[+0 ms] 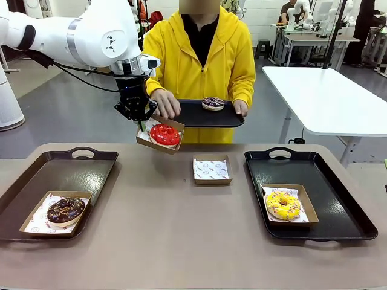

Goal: Individually package the donuts and arrange them on the tray.
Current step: Place the picked Paper togo box on the Handle tray while simultaneously picking up another Paper togo box from the table with the other hand.

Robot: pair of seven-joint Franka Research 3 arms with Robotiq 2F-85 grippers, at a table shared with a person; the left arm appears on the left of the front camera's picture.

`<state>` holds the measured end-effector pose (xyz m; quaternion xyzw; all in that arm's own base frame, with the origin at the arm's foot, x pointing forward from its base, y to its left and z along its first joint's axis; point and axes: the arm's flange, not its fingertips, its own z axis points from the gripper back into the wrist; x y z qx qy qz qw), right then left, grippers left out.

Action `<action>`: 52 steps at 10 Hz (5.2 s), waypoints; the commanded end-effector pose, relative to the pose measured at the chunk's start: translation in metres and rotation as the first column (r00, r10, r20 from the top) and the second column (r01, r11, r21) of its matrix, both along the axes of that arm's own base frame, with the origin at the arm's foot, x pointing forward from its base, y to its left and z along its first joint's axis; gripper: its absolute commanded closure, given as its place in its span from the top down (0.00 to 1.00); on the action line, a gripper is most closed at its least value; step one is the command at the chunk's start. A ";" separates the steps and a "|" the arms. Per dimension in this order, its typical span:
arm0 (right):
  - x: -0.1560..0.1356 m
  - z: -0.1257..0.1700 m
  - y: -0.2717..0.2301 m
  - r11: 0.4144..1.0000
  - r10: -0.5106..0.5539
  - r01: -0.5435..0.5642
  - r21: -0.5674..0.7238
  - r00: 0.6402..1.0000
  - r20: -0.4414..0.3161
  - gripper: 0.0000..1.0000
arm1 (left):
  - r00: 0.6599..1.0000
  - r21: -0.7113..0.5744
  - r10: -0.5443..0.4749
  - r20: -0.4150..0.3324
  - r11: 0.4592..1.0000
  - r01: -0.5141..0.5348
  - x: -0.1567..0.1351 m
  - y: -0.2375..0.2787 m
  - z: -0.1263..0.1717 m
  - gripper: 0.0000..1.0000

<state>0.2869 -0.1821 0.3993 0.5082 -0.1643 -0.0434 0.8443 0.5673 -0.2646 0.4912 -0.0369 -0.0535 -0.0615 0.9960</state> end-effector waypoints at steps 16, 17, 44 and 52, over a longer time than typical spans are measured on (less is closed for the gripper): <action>0.059 0.022 0.035 0.988 -0.004 -0.010 -0.156 0.996 -0.087 1.00 | 0.998 0.049 -0.061 0.022 0.997 0.059 -0.006 0.045 0.014 0.01; 0.088 0.038 0.054 0.979 -0.008 -0.015 -0.203 0.994 -0.109 1.00 | 0.999 0.081 -0.053 0.005 0.995 0.052 -0.009 0.071 0.017 0.01; 0.292 0.040 0.385 0.660 0.080 -0.278 -0.698 0.950 -0.303 1.00 | 0.992 0.078 0.117 -0.056 0.991 -0.112 -0.034 0.320 -0.036 0.01; 0.308 -0.047 0.432 0.544 0.067 -0.339 -0.768 0.930 -0.363 1.00 | 0.990 0.100 0.119 -0.076 0.989 -0.111 -0.029 0.322 -0.059 0.01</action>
